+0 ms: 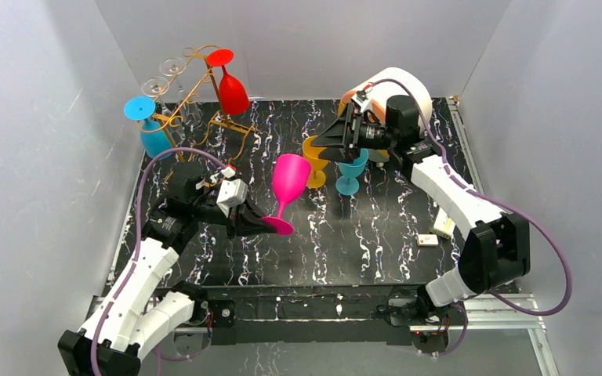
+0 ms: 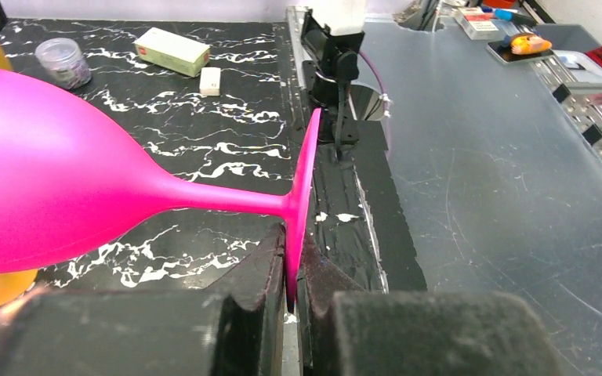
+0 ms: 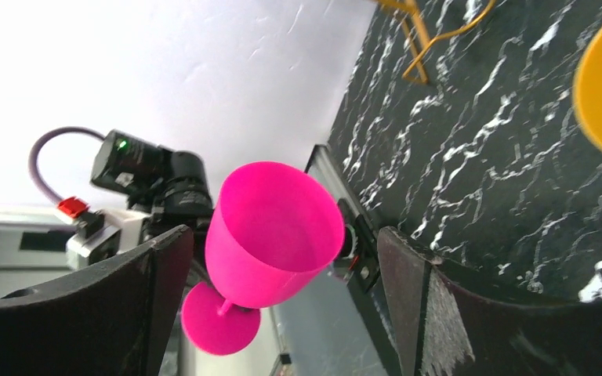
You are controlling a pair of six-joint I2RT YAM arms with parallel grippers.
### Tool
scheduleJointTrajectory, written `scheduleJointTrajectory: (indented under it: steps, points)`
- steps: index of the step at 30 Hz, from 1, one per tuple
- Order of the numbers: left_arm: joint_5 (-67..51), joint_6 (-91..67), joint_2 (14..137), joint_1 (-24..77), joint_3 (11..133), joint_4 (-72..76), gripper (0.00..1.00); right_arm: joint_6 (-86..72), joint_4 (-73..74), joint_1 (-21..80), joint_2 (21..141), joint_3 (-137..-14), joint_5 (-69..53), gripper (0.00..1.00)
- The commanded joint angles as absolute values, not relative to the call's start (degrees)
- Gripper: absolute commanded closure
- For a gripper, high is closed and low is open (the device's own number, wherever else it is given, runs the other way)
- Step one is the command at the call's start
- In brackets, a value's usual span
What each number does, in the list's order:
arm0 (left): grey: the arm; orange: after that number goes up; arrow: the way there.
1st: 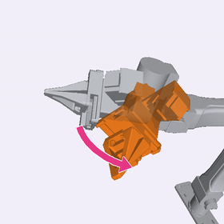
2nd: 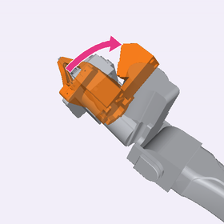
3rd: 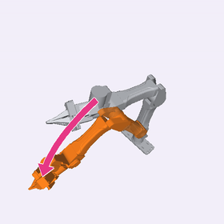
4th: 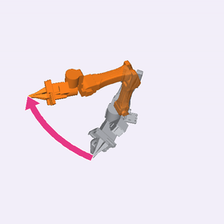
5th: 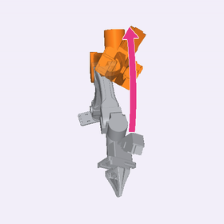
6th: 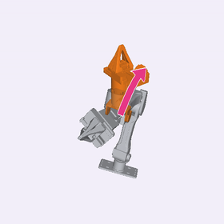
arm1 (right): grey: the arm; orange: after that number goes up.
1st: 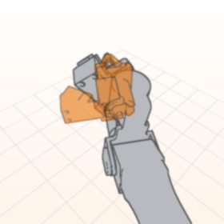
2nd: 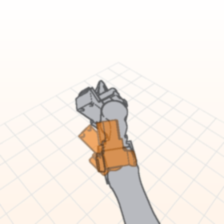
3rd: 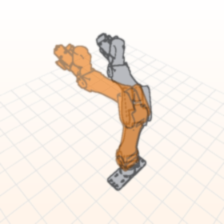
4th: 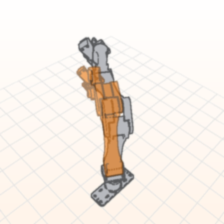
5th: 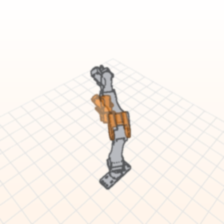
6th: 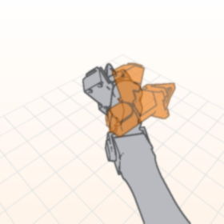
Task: Take the wine glass off the wine glass rack
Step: Place the wine glass at the center of the board.
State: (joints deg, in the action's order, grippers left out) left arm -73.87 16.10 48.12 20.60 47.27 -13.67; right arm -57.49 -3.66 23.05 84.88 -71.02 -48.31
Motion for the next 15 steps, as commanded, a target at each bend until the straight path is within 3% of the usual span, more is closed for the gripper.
scheduleJointTrajectory:
  steps: [1, 15]
  points:
    - [-80.67, 24.85, 48.60, 20.83, 47.54, -18.07, 1.00, -59.36, -8.97, 23.33, 84.35, -73.68, -56.96, 0.07]
    - [-81.75, 28.47, 50.27, 20.82, 49.15, -19.96, 1.00, -65.65, -17.22, 27.39, 87.31, -74.11, -62.48, 0.16]
